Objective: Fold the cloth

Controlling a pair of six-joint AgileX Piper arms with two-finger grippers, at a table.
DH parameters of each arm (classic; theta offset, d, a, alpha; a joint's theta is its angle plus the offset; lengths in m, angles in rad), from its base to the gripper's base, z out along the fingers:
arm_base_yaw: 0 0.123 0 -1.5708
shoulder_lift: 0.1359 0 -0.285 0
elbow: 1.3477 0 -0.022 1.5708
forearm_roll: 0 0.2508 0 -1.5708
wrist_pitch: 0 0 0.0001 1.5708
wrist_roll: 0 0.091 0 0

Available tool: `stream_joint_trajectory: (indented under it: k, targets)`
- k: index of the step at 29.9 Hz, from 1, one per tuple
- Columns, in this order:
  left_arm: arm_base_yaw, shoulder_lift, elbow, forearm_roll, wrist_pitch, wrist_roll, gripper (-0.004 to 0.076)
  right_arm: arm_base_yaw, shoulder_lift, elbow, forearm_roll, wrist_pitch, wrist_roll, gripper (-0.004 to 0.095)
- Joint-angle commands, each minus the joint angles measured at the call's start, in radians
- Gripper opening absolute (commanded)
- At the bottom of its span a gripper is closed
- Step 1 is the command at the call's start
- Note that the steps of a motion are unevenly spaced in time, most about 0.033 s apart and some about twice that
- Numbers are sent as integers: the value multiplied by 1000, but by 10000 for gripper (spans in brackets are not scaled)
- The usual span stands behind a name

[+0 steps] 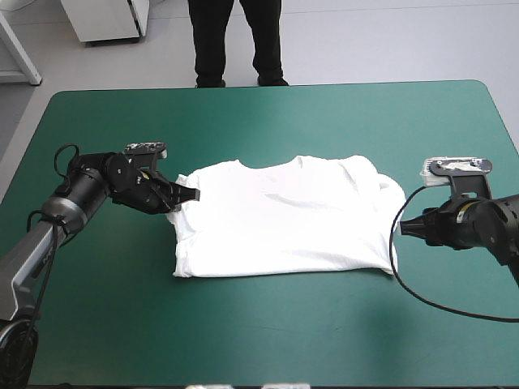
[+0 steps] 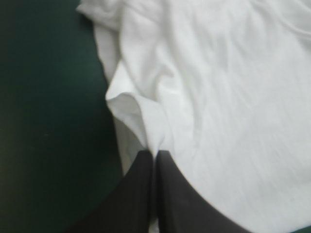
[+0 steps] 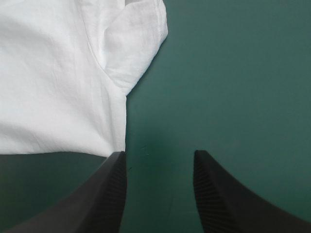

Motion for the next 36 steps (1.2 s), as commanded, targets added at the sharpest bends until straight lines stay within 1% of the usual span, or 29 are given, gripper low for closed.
stream_joint_trajectory:
  k: [1, 7, 16, 18, 20, 21, 23, 27, 29, 30, 36]
  targets:
    - [-64, -40, -40, -58, -48, 35, -10, -4, -16, -34, -18, -26, -2, 414]
    - [-179, 11, -40, -46, -123, 27, -10, -4, -16, -36, -18, -25, -2, 414]
    - [-195, 171, -40, -46, -120, 27, -8, -4, -16, -36, -18, -25, -2, 414]
    - [-195, 182, -40, -52, -118, 61, 6, -4, -16, -36, -18, -25, -2, 414]
    - [-195, 184, -40, -60, -111, 108, 51, -4, -16, -36, -18, -25, -2, 414]
    - [-195, 184, -42, -63, -106, 128, 88, -4, -16, -36, -18, -25, -2, 414]
    - [-195, 182, -58, -63, -83, 128, 172, -4, -16, -36, -18, -25, -2, 414]
    - [-195, 173, -111, -70, -13, 124, 386, -4, -16, -36, -18, -25, -2, 414]
    - [-195, 166, -135, -70, -5, 128, 457, -4, -16, -36, -18, -25, -2, 414]
    - [-195, 160, -147, -70, 0, 128, 475, -4, -16, -36, -18, -25, -2, 414]
    - [-195, 105, -179, -85, 26, 97, 475, -6, -16, -36, -18, -31, 18, 414]
